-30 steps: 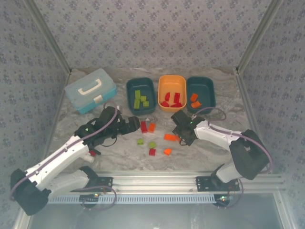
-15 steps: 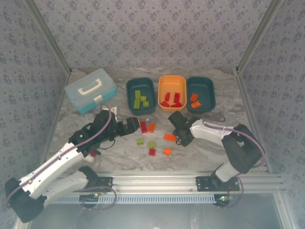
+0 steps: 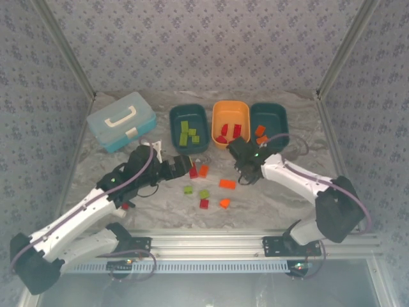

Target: Sort the legos into containers by color

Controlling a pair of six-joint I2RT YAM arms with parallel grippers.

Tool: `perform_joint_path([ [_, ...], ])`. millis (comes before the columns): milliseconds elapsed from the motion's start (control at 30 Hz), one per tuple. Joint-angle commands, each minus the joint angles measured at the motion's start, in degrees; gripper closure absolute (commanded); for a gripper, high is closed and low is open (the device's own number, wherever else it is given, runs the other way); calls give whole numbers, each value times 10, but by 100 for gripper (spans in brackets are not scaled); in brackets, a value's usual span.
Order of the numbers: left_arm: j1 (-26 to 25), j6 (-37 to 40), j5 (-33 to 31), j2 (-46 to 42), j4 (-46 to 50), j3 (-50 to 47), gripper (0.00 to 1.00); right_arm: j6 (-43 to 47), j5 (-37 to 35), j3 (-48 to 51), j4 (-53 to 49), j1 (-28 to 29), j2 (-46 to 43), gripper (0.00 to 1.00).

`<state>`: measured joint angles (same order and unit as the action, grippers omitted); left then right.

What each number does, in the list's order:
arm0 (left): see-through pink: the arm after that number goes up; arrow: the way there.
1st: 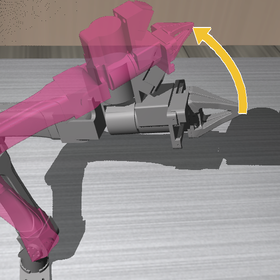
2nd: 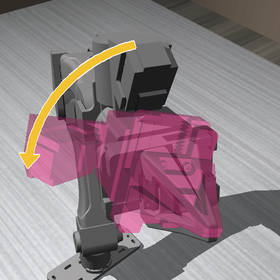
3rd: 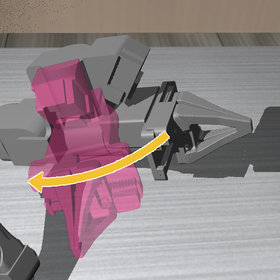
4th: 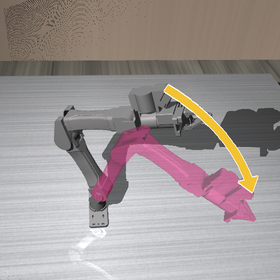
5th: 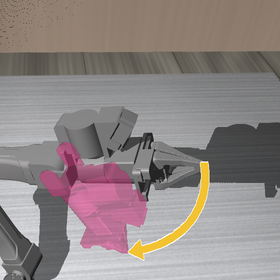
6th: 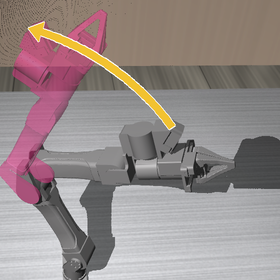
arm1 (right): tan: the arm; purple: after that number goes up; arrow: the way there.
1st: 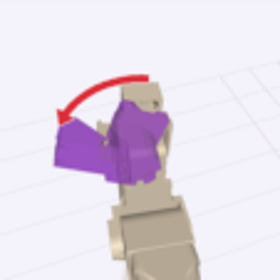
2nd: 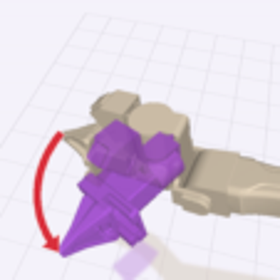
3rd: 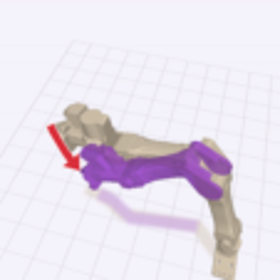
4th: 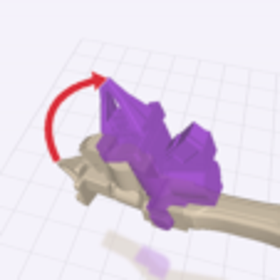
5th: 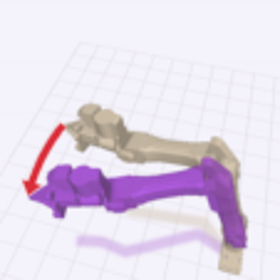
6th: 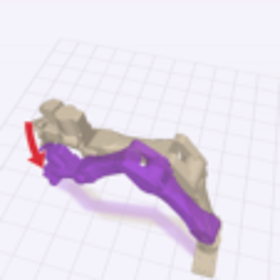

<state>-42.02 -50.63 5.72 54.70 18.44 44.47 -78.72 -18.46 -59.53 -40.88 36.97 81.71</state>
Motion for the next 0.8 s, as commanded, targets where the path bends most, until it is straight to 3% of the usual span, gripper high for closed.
perform_joint_path([
  [0,9,-4,70,65,-100,47,1,137,-77,-73,-59,-62,-3,76],
  [133,36,-47,145,167,-205,80,1,241,-41,-136,-23,-170,54,76],
  [267,35,-48,167,244,-231,134,1,316,6,-220,-9,-235,160,75],
  [400,35,-55,174,290,-251,159,1,332,21,-290,-31,-267,258,77],
  [767,31,-53,173,314,-248,163,1,382,15,-391,-40,-297,397,73],
])
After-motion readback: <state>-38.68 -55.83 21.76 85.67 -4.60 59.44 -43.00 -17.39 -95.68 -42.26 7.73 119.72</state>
